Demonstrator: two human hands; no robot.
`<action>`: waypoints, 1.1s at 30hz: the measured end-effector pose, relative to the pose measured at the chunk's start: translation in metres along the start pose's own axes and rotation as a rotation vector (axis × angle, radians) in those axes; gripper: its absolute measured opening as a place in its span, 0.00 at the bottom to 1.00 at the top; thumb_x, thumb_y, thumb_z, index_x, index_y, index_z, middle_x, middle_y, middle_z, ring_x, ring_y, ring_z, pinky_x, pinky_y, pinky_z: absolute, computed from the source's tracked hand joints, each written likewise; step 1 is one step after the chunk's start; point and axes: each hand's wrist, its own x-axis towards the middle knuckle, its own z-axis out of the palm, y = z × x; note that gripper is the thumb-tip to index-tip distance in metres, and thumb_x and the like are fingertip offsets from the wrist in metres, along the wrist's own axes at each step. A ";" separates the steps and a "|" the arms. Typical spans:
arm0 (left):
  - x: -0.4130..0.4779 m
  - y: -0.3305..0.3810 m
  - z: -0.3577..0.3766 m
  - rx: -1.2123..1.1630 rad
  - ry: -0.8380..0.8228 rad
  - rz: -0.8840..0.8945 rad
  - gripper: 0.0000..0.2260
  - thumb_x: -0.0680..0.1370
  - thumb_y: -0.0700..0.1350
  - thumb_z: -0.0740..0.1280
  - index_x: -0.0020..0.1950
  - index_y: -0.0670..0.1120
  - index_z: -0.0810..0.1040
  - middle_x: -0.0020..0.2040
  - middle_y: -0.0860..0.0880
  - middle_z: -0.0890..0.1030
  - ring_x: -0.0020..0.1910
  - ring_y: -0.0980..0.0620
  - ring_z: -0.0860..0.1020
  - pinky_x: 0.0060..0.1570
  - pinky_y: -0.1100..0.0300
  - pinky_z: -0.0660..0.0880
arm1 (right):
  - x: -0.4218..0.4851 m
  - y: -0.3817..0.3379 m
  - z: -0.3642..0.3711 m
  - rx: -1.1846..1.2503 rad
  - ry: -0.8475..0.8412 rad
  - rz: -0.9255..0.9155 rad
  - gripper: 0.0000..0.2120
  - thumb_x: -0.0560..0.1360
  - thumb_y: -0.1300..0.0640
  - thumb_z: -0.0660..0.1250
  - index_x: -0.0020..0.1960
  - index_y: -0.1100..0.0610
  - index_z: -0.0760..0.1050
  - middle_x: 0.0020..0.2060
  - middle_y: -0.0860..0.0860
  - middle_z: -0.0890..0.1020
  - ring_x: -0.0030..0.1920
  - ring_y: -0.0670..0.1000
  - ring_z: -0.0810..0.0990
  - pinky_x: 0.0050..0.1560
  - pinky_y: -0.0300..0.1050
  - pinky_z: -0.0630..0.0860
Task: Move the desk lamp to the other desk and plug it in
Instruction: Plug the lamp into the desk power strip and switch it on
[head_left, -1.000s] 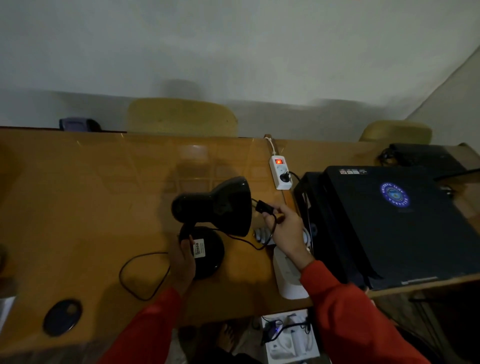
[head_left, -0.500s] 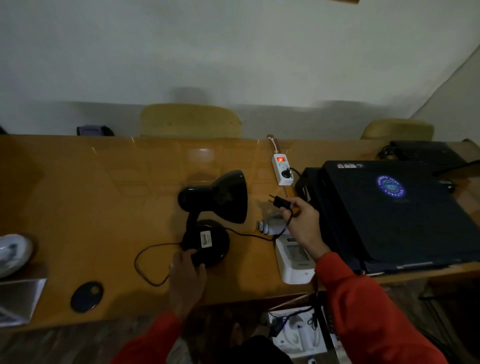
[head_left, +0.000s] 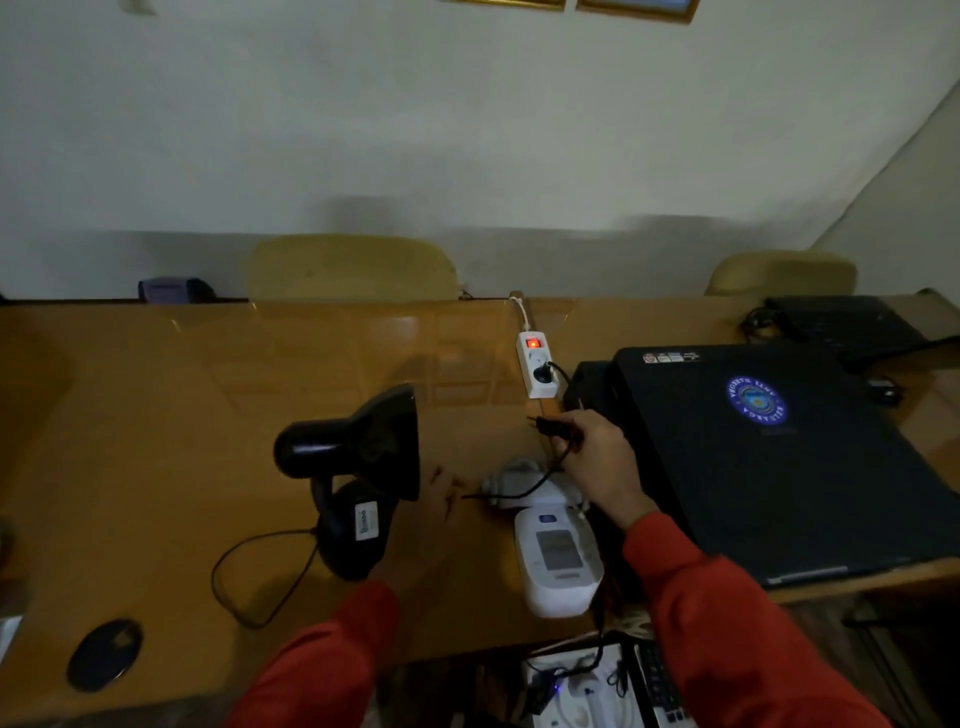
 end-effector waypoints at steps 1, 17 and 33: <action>0.012 0.003 0.002 0.004 0.013 0.026 0.13 0.80 0.43 0.57 0.59 0.40 0.76 0.63 0.40 0.75 0.59 0.41 0.75 0.60 0.48 0.72 | 0.007 0.003 -0.003 -0.035 -0.019 -0.008 0.13 0.72 0.62 0.68 0.56 0.53 0.79 0.50 0.56 0.81 0.51 0.58 0.80 0.47 0.55 0.79; 0.174 -0.015 0.074 0.270 -0.141 -0.086 0.19 0.80 0.47 0.58 0.71 0.45 0.66 0.74 0.43 0.65 0.73 0.45 0.63 0.72 0.50 0.60 | 0.145 0.054 -0.004 -0.705 -0.161 -0.395 0.13 0.77 0.57 0.62 0.62 0.55 0.72 0.58 0.56 0.76 0.53 0.57 0.76 0.50 0.49 0.74; 0.204 -0.034 0.110 0.296 -0.079 -0.320 0.29 0.79 0.54 0.57 0.77 0.49 0.48 0.79 0.43 0.42 0.77 0.40 0.40 0.76 0.44 0.40 | 0.259 0.082 0.040 -0.790 -0.482 -0.430 0.13 0.79 0.58 0.61 0.62 0.51 0.76 0.58 0.53 0.80 0.57 0.57 0.74 0.55 0.49 0.76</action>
